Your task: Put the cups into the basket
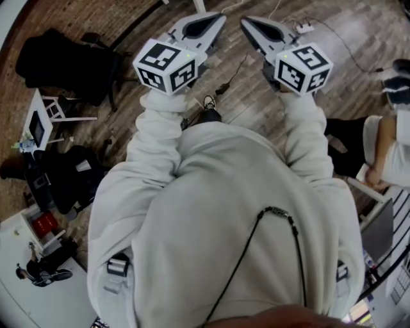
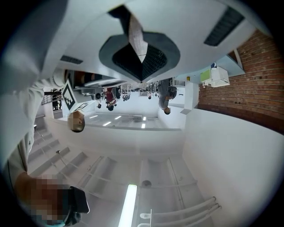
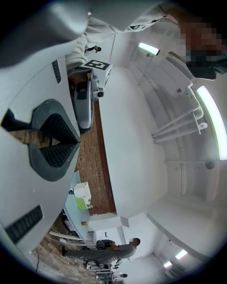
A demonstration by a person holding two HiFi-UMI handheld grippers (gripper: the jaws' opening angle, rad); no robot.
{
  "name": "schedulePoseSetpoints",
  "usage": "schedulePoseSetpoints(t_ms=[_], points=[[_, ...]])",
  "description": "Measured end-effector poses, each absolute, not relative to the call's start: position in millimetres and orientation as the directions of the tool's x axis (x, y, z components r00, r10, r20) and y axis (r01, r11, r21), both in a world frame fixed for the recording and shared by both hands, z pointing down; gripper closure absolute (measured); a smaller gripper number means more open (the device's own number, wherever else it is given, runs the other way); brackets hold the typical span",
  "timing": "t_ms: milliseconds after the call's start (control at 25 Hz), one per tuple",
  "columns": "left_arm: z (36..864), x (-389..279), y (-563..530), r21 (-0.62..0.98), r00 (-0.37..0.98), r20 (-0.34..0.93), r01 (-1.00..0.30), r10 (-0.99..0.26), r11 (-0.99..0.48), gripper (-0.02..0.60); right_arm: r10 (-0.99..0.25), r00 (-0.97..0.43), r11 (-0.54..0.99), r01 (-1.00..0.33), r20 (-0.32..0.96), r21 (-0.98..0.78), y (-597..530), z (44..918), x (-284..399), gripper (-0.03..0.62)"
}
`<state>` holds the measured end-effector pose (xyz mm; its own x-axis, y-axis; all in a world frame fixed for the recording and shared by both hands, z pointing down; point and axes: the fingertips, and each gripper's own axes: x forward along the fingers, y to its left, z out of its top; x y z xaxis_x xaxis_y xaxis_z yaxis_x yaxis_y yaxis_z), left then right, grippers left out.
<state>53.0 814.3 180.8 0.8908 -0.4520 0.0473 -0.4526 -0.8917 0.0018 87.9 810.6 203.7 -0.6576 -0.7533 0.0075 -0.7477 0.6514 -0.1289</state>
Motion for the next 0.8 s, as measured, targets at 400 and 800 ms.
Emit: schedulePoseSetpoints(t_ms=[400, 800], points=[[185.0, 40.3, 720.0, 0.013, 0.909, 0.028, -0.417, -0.417, -0.909, 0.583, -0.756, -0.653, 0.645, -0.755, 0.051, -0.120, 719.8, 215.0, 82.6, 0.583], [199.9, 15.5, 566.2, 0.067, 0.915, 0.033, -0.403, -0.401, -0.913, 0.583, -0.769, -0.631, 0.620, -0.775, 0.099, -0.125, 568.5, 229.9, 54.4, 0.583]])
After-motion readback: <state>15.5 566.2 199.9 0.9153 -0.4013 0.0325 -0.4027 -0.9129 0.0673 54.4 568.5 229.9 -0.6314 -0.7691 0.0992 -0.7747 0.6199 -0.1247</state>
